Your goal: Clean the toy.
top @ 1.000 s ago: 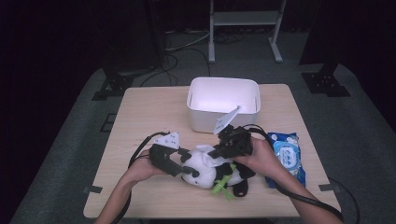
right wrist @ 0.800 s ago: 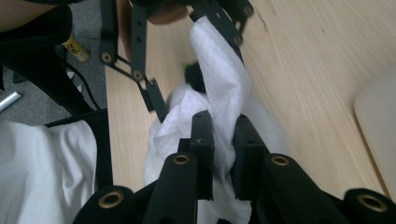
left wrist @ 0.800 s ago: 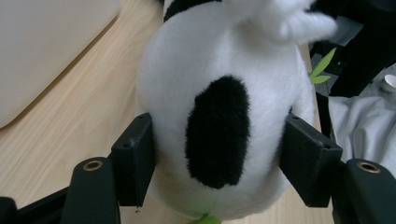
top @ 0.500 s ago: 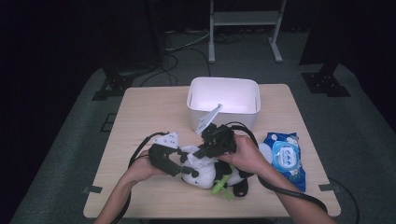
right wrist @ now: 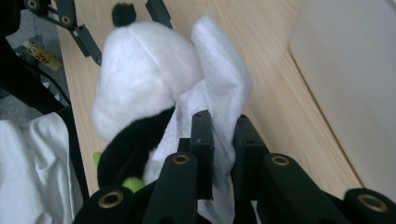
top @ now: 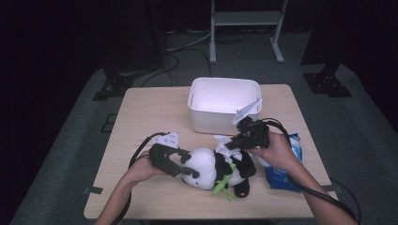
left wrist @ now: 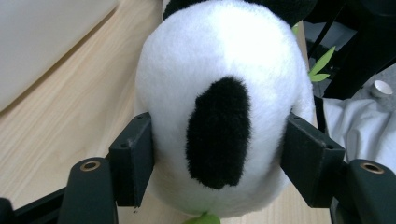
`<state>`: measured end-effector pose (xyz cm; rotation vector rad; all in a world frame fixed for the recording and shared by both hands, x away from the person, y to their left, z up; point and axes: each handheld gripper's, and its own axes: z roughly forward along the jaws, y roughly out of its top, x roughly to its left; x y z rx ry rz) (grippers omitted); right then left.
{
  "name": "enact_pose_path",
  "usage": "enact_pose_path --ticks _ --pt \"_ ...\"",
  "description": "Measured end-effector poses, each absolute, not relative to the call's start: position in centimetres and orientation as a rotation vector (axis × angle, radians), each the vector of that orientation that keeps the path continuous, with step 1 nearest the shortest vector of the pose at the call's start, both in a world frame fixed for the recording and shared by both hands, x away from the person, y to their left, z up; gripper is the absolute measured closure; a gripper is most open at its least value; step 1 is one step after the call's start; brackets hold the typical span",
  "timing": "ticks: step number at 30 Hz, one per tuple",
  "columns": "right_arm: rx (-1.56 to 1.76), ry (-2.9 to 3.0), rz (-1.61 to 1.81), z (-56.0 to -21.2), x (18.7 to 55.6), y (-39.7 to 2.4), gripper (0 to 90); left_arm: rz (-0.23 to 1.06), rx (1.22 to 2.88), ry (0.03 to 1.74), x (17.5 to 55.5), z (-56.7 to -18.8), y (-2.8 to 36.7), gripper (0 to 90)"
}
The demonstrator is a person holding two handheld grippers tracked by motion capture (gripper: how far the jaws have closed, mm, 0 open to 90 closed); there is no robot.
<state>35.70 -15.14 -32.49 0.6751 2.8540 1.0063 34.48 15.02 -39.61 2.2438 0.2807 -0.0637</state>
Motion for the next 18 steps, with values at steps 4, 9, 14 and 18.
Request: enact_pose_path --ticks 4,9,14,18 --pt "0.680 2.854 1.022 -32.8 35.1 -15.6 80.2 -0.085 2.247 0.288 34.4 -39.5 15.0 27.5" --pt "0.672 2.859 1.049 -33.4 34.4 -15.5 80.2 -0.113 2.257 0.318 34.4 -39.3 14.8 21.4" --pt "0.623 2.855 1.029 -33.7 33.8 -15.5 80.2 -0.157 2.257 0.348 34.6 -39.2 14.5 14.9" --pt "0.604 2.866 1.025 -33.9 33.3 -15.4 80.2 -0.171 2.282 0.349 34.5 -39.1 13.9 10.6"
